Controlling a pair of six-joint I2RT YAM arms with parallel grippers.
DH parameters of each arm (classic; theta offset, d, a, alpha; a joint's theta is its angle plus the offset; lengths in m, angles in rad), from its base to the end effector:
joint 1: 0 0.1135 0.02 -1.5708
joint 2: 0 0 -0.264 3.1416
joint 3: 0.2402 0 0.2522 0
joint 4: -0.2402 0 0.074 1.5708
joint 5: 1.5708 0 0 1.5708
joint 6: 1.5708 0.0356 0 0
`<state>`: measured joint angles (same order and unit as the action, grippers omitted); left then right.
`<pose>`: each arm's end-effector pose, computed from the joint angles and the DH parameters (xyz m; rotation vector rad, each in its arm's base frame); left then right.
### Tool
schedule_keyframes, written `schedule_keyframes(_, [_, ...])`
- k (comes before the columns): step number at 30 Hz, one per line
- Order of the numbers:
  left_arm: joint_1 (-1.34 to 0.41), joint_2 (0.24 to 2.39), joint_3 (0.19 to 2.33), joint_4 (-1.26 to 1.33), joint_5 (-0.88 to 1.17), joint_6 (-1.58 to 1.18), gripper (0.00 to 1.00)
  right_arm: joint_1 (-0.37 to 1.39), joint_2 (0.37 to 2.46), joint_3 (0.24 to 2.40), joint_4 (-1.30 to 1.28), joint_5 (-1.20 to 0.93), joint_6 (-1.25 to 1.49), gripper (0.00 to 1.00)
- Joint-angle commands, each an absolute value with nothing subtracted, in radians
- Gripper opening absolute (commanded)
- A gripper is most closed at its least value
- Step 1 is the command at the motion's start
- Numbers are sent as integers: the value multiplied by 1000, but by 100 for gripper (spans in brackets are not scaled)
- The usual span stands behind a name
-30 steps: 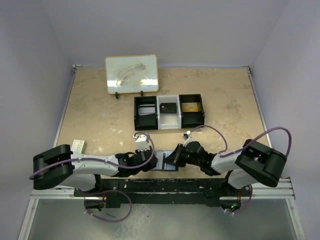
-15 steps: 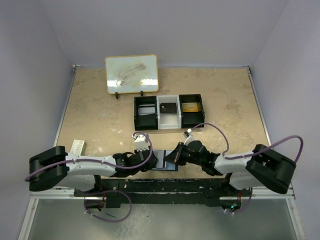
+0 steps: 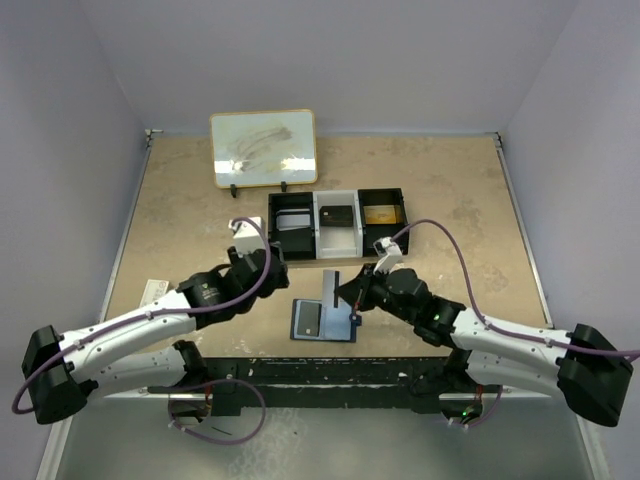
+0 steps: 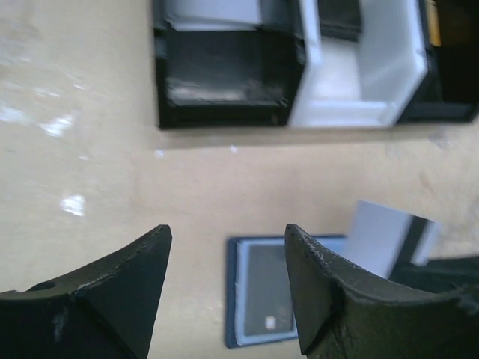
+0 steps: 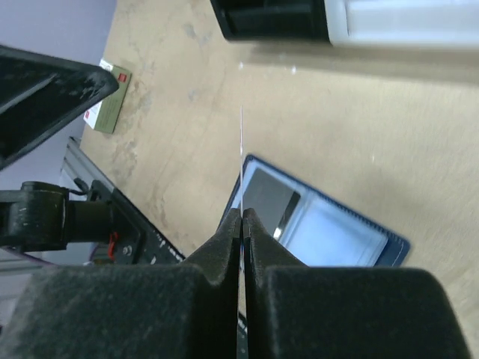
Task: Take the credit cards out of the card holder
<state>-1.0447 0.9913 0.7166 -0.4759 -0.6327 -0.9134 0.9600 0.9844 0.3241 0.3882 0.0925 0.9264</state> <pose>0.1199 -0.1646 0.2556 -0.1648 2.1723 -0.3844 0.1229 0.1698 0.2011 0.0372 2.0283 1.1907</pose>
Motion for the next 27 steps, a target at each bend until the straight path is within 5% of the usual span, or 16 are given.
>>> schedule_keyframes(1, [-915,959,808,-590,-610,-704,61,964,940,413,359,155,682,0])
schedule_keyframes(15, [-552,928,907,-669,-641,-483,68,1079,1001,567,426,175,144,0])
schedule_keyframes(27, [-538,871,882,-667,-784,-530,68,1094,1259,813,401,203,-327,0])
